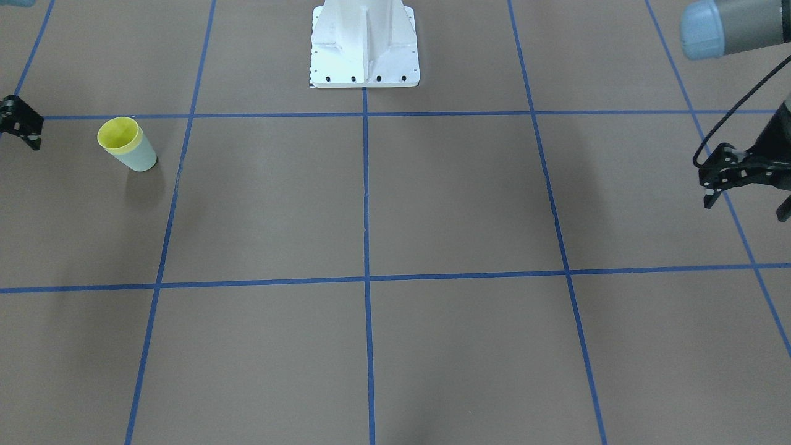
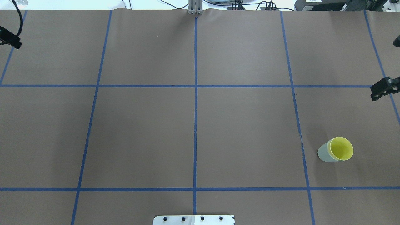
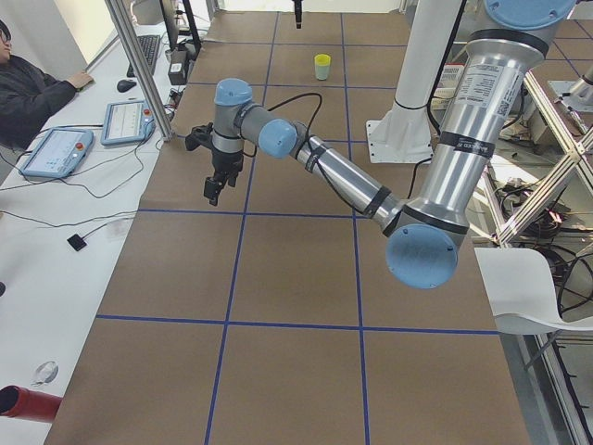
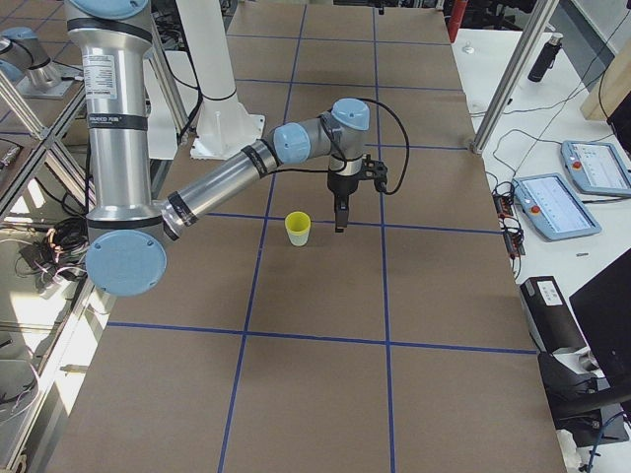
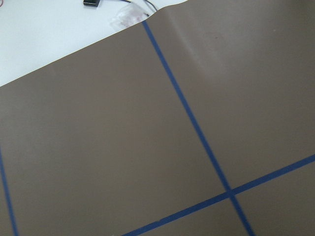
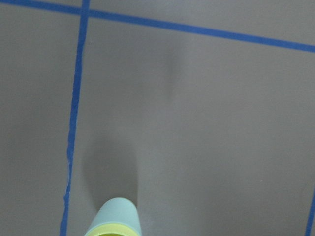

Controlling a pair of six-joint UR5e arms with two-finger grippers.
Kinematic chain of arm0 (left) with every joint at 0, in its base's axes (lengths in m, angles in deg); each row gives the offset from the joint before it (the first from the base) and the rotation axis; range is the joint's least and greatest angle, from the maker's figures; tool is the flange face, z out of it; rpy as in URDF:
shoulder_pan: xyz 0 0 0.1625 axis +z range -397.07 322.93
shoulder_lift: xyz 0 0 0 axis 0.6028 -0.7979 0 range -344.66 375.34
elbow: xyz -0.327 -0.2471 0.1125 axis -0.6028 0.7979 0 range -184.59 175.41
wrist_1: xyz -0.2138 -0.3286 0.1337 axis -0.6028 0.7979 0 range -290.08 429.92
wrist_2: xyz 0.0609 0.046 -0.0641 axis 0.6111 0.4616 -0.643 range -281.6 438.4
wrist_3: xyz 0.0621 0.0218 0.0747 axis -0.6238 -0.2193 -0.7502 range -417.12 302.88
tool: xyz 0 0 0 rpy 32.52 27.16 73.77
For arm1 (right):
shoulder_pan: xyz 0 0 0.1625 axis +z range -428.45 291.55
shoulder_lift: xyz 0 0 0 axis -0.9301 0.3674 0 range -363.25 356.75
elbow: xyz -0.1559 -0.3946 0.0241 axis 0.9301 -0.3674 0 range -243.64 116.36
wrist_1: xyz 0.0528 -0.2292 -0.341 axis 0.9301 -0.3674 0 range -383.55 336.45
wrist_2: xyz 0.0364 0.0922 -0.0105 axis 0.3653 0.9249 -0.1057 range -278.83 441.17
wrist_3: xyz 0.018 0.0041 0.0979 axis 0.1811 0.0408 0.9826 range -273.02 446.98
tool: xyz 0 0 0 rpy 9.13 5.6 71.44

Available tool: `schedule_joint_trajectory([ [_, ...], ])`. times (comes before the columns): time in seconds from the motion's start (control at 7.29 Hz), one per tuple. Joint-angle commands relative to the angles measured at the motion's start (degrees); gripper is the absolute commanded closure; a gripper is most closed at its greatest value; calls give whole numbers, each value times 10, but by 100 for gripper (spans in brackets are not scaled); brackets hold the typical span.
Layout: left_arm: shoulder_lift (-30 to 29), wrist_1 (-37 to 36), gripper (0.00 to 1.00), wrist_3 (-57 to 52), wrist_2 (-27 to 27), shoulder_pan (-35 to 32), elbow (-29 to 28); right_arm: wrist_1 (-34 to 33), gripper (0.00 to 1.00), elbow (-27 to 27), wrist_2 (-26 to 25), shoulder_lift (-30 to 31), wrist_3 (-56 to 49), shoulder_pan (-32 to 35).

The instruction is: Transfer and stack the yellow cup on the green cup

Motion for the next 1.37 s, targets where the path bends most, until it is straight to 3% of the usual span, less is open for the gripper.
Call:
schedule_joint_trajectory([
  [0.0, 53, -27, 0, -85, -42, -93, -27, 0, 1, -72, 19, 2, -140, 95],
  [0.14, 44, -29, 0, -46, -51, -113, -88, 1, 1, -94, 41, 1, -159, 124],
  [0.41, 40, -17, 0, -10, -74, -185, -128, 41, 1, -139, 68, -2, -196, 167],
  [0.55, 52, -4, 0, -8, -120, -198, -127, 42, 1, -140, 69, -22, -200, 173],
  [0.69, 57, 9, 0, 27, -199, -254, -153, 42, 1, -141, 67, -14, -206, 174],
  [0.82, 68, 76, 0, 25, -215, -253, -179, 42, 1, -147, 68, 0, -203, 174],
  [1.1, 112, 204, 0, 25, -180, -252, -212, 42, 1, -155, 69, 6, -202, 180],
  [1.24, 119, 216, 0, 25, -131, -240, -211, 45, 1, -158, 69, 11, -202, 180],
])
